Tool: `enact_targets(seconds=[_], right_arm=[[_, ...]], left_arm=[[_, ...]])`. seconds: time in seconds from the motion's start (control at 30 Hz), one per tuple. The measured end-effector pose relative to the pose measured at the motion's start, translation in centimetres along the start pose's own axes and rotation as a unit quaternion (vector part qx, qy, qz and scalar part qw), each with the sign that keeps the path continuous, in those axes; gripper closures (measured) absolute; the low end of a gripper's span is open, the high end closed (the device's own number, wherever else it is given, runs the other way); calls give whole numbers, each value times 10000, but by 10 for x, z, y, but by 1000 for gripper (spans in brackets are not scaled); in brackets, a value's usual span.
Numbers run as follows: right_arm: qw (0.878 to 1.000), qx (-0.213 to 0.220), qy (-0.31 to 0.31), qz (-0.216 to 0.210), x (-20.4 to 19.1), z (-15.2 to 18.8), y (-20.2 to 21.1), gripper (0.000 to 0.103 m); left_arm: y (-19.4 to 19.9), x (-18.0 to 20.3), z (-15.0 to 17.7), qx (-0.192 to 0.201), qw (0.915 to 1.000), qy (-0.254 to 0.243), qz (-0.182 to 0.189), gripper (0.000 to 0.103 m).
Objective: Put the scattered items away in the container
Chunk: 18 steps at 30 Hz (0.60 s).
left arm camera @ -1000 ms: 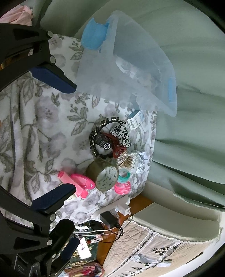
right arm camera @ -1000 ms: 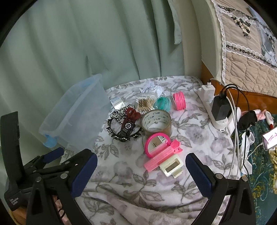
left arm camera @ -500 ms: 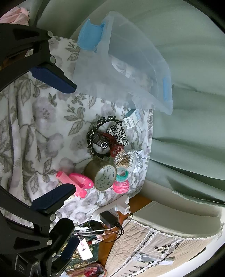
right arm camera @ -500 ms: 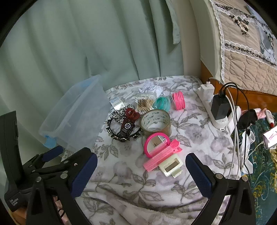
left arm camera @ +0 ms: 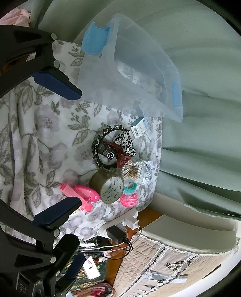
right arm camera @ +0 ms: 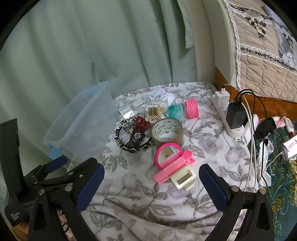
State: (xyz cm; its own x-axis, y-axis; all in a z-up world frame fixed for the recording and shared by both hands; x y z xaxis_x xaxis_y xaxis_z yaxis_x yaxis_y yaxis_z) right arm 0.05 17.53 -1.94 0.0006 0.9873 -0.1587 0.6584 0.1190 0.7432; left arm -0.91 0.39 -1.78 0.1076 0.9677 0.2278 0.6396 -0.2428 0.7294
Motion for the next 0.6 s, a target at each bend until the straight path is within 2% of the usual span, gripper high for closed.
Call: enact_targets(seconds=[0.33,0.53,0.6], right_arm=[[10000,-56,-23,9,1,0,-4,0],[9998,-177,-65,29,6,5,-15,0],[9997,-245,-52,31,10,7,-20,0]], left_arm=[[-1,3,1,50,10000,-39,-59,0],[-12,5,3,-56,9996,-182,-188,0],[-20,6,5,-135,9996,-229,-122,0]])
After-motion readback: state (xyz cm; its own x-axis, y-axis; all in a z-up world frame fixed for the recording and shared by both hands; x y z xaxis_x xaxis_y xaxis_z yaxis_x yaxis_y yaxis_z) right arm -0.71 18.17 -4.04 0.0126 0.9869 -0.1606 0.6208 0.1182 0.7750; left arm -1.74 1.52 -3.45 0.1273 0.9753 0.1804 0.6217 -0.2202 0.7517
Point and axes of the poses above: each gripper's, at about its wrist camera, not at the fingertips, and y roughly against the way its jaws point, x to its right, z to its underside, the point moved 1 cm from there along -y, roughly the way its jaws point, and after that the axes turned 8 degrees about z, right-handed, at the moved point
